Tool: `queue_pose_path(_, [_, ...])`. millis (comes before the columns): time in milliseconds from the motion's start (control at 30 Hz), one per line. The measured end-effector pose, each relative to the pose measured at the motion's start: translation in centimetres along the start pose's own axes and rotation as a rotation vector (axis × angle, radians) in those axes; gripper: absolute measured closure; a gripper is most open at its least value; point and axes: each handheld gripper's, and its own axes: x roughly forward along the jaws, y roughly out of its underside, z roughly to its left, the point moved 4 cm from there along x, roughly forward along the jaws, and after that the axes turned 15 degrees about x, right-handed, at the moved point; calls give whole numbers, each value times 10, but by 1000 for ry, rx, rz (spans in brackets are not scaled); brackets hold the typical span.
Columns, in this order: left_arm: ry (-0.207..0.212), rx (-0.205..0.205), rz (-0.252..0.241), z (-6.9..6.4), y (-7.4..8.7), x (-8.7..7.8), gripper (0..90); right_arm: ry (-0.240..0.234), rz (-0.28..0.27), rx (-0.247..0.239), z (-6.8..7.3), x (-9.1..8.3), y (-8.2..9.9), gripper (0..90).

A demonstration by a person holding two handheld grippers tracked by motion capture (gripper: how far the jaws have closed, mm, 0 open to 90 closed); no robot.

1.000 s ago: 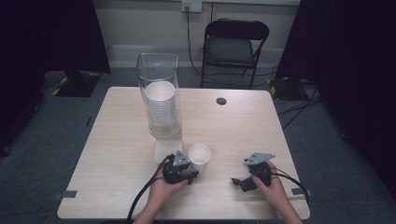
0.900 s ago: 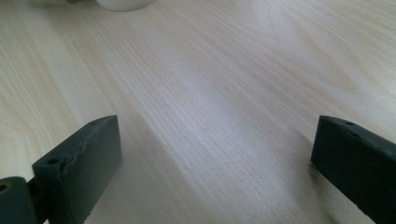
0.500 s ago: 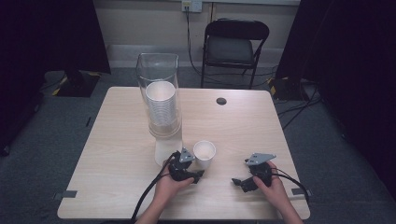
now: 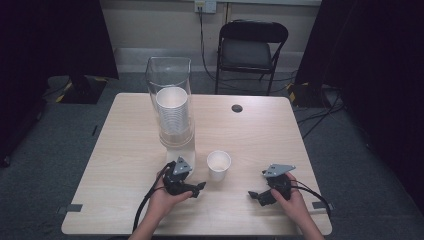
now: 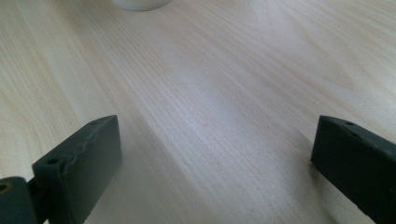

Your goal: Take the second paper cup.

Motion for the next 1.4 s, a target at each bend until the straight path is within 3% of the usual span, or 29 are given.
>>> queue_pose_path(67, [-18,-20,-15,5,3,-8,195,0,0,0,0,0,0,11])
queue_pose_path(100, [-19,-7,-3,9,5,-11,196,0,0,0,0,0,0,11])
queue_pose_path(400, [-105,-84,-78,31,9,-33,197,0,0,0,0,0,0,11])
queue_pose_path(633, [-197,-114,-143,52,4,-50,192,0,0,2,0,0,0,11])
queue_pose_path(800, [-240,-111,-191,59,-6,-58,196,0,1,2,0,0,0,11])
queue_pose_path(933, [-248,-99,-204,62,-15,-61,196,0,1,2,0,0,0,11])
queue_pose_path(1200, [-259,-95,-245,67,-24,-57,213,0,0,0,0,0,0,11])
queue_pose_path(1400, [-291,-61,-276,65,-34,-55,220,0,0,1,0,0,0,11])
